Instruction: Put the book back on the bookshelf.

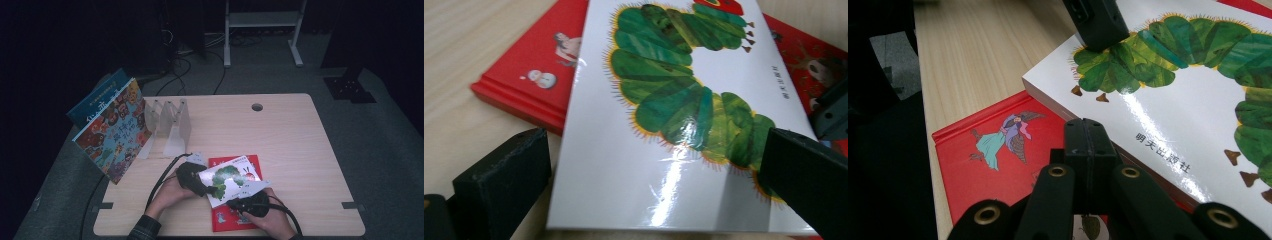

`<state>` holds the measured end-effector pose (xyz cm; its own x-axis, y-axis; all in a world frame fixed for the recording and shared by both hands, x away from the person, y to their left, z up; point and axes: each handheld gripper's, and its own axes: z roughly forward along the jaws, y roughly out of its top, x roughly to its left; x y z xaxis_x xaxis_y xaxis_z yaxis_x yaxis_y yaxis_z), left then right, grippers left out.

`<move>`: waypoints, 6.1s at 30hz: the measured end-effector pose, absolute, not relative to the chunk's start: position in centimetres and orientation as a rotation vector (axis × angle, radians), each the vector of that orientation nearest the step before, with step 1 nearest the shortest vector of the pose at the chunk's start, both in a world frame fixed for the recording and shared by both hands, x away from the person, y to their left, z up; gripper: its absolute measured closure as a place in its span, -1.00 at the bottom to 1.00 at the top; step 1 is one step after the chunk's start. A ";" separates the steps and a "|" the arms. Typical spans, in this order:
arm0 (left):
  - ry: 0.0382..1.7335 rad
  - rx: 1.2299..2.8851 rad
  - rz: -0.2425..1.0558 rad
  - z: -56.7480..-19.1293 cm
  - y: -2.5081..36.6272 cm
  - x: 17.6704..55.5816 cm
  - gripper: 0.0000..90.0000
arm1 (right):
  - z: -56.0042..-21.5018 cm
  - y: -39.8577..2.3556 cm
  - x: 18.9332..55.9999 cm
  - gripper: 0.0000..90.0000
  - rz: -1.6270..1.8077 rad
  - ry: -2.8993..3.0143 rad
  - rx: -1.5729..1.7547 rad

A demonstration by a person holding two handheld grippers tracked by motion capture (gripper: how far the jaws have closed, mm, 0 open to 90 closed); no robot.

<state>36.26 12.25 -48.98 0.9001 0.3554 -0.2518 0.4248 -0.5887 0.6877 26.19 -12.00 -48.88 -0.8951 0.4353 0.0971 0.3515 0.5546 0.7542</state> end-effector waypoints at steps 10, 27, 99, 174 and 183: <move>0.604 2.279 -0.123 -48.7 11.8 36.3 -1.00 | -48.8 -11.8 26.1 0.99 1.250 2.670 0.681; 0.520 2.145 0.036 -42.9 13.1 35.1 -0.75 | -48.8 -10.6 27.2 0.99 1.247 2.671 0.682; 0.393 2.045 0.074 -43.5 12.5 32.9 0.67 | -47.7 -14.7 29.1 0.40 1.280 2.481 0.784; 0.794 1.753 0.377 -38.6 32.9 29.7 0.67 | -50.3 -28.8 33.7 -0.50 0.941 2.070 1.431; 0.842 1.754 0.463 -38.4 32.2 31.8 0.67 | -50.3 -28.8 33.7 -0.49 0.943 2.071 1.429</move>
